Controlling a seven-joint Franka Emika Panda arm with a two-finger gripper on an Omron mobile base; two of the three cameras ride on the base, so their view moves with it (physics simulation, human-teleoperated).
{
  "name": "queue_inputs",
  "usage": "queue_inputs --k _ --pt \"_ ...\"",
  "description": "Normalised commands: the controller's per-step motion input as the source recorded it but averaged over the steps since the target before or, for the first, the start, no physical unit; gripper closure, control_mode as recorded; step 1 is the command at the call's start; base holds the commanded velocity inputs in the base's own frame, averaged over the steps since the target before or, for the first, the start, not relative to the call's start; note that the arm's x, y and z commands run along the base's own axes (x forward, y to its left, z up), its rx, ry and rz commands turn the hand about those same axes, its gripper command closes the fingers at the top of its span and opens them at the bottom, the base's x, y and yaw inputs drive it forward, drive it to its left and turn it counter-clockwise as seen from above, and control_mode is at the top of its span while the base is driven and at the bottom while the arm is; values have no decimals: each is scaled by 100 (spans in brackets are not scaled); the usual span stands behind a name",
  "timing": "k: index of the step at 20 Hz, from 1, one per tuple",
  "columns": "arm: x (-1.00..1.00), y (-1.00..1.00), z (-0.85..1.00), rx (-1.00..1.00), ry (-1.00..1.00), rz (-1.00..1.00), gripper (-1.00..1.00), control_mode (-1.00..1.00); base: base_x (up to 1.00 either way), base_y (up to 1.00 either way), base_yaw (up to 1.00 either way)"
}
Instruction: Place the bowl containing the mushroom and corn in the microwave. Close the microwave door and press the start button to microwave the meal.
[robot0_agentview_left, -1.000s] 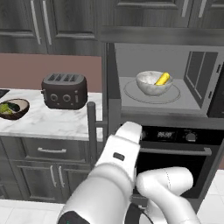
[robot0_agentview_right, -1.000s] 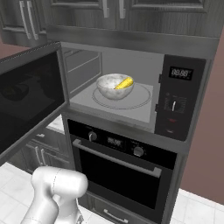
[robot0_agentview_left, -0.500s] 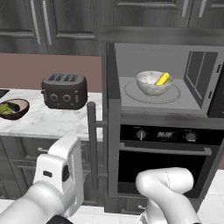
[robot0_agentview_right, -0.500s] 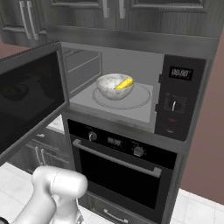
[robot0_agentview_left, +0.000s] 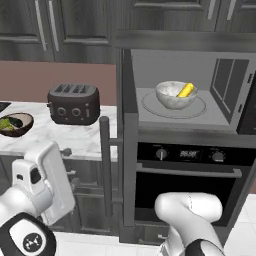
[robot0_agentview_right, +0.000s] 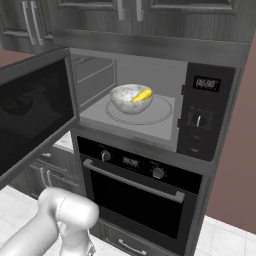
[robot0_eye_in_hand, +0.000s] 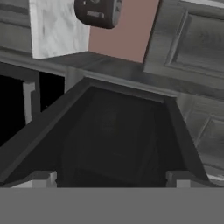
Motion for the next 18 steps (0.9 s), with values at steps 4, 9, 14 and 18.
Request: queue_inputs --k 4,9,14,18 --pt "61 0 -11 -15 0 -26 -100 -100 0 0 0" --pt "26 -32 -4 -11 0 -38 -100 -100 0 0 0" --pt "-5 -97 -1 0 -1 -44 -100 -100 0 0 0" --pt "-20 -100 0 1 -10 -34 -100 -100 0 0 0"
